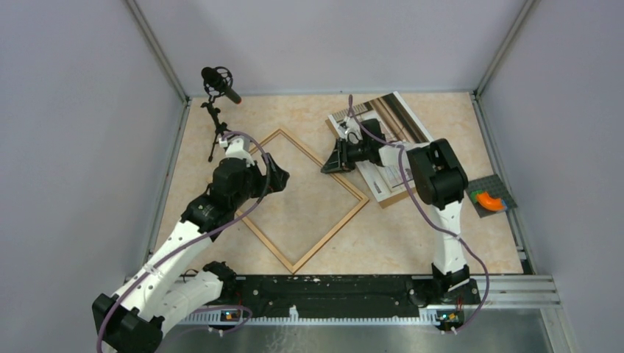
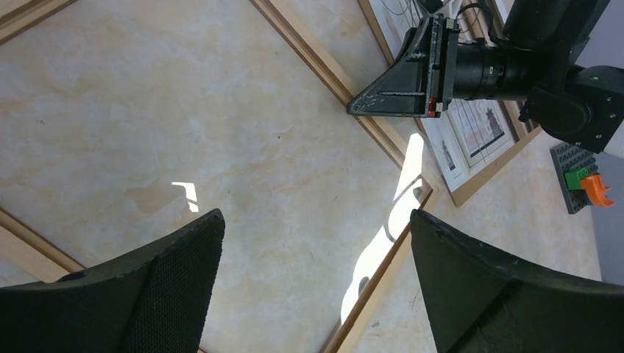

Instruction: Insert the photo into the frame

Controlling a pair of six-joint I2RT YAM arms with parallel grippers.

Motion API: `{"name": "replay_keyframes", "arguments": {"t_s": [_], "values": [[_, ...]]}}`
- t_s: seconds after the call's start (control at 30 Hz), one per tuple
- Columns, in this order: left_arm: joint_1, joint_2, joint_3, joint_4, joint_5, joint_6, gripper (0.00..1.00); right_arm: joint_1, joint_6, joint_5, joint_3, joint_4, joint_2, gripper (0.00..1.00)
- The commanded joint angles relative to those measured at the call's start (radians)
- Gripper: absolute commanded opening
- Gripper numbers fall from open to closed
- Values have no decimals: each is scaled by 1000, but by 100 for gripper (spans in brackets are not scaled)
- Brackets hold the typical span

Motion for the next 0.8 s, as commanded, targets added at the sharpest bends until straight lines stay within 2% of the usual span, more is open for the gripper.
{"name": "replay_keyframes", "arguments": {"t_s": [0.0, 0.3, 0.43, 0.77], "values": [[3, -33, 29, 31, 9, 15, 98, 26, -176, 144, 91, -281, -82, 34], [3, -52, 31, 31, 9, 32, 98, 68, -328, 348, 170, -541, -163, 50], [3, -65, 33, 28, 2, 44, 98, 82, -361, 352, 175, -604, -185, 51], [3, -68, 23, 17, 12, 51, 98, 92, -362, 320, 112, -610, -227, 49]]}}
